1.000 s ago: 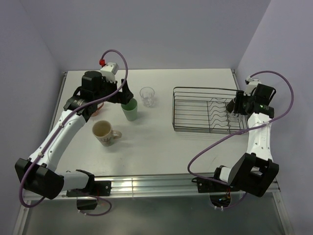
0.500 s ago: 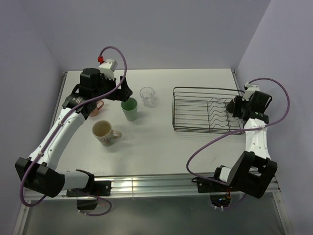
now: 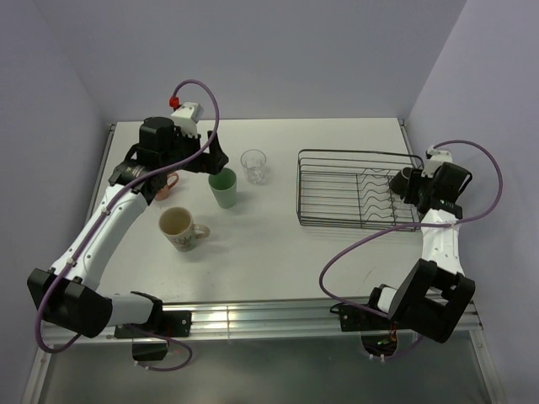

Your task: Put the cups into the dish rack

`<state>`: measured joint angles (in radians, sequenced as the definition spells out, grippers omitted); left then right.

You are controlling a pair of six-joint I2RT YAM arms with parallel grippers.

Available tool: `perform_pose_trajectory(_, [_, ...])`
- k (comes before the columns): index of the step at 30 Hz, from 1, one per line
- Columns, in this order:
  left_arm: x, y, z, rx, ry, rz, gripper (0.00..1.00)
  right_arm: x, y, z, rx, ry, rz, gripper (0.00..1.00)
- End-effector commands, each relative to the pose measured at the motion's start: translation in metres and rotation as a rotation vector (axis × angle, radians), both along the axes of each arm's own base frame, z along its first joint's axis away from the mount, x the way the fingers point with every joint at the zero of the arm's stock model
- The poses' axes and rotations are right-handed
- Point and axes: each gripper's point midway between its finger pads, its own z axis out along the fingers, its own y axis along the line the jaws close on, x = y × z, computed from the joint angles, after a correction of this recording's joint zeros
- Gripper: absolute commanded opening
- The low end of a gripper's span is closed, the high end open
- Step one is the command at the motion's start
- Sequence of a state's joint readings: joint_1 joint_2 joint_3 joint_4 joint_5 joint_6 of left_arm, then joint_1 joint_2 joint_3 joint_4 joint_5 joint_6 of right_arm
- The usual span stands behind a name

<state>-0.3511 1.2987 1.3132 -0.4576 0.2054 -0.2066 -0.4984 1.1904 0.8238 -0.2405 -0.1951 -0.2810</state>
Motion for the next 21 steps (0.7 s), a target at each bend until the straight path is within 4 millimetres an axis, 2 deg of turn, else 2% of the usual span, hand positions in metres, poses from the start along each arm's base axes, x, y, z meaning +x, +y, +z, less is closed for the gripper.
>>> perform_pose_trajectory(1, [0.005, -0.004, 0.014, -0.032, -0.031, -0.005, 0.99, 0.009, -0.005, 0.019, -0.026, -0.092, 0.004, 0.00])
perform_pose_trajectory(11, [0.009, -0.004, 0.018, -0.027, -0.038, 0.000, 0.99, 0.012, -0.006, 0.002, 0.000, -0.080, 0.011, 0.00])
perform_pose_trajectory(21, [0.012, -0.006, 0.012, -0.027, -0.024, -0.001, 0.99, 0.012, -0.010, -0.012, 0.005, -0.065, -0.005, 0.00])
